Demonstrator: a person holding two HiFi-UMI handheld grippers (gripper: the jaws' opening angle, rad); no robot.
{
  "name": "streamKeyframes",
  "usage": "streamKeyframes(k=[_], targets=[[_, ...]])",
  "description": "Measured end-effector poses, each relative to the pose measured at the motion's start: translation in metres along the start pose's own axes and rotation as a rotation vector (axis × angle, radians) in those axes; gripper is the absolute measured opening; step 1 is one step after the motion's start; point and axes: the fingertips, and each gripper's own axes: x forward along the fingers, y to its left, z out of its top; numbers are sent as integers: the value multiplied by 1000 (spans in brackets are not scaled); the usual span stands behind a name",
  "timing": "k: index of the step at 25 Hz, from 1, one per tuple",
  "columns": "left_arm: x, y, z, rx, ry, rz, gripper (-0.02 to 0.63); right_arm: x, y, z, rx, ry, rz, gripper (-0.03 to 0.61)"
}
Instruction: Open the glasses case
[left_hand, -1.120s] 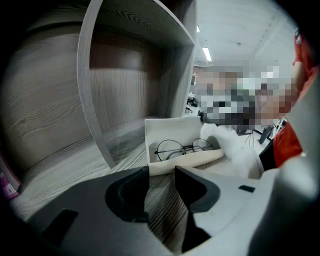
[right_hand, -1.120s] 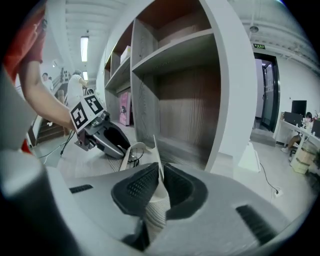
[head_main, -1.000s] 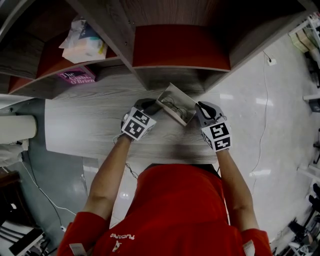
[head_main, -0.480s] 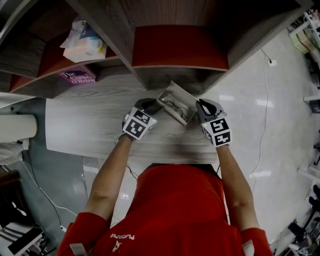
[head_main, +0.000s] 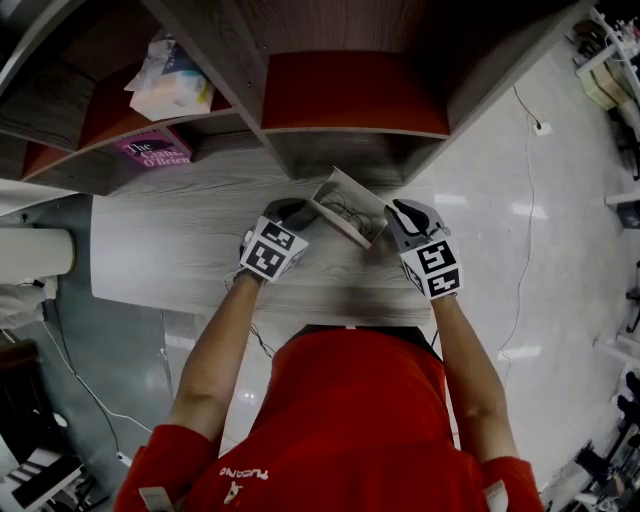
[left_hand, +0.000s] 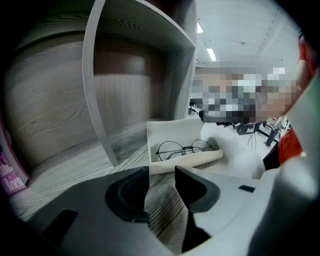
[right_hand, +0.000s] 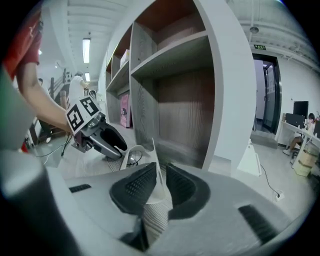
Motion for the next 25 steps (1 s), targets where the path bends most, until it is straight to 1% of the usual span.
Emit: streamKeyframes(k=[3,7,11,16,19,22,25], targets=[[-8,2,5,-5,-26,26,156,-8,3,9,-19,-24,4,64],[-28,2,25,-25,-114,67,156,-18,4,29,-33,-80,0,61],[-58,-2,60,-38,-256,105,141,-31,7,57,-44,-157,2,50],[-106,-15,110,-33,-455,144,87,-55,15,100,-24,-280,6,32],[-135,-25,133,-35,-565,167,60,-70,23,123,-9,-349,20,25],[-161,-35,150,-35,-651,186,46,-86,32,145,-11,-404,39,15],[-182,-45,162,-22,-713,203,33,-101,42,158,-11,-448,54,8]])
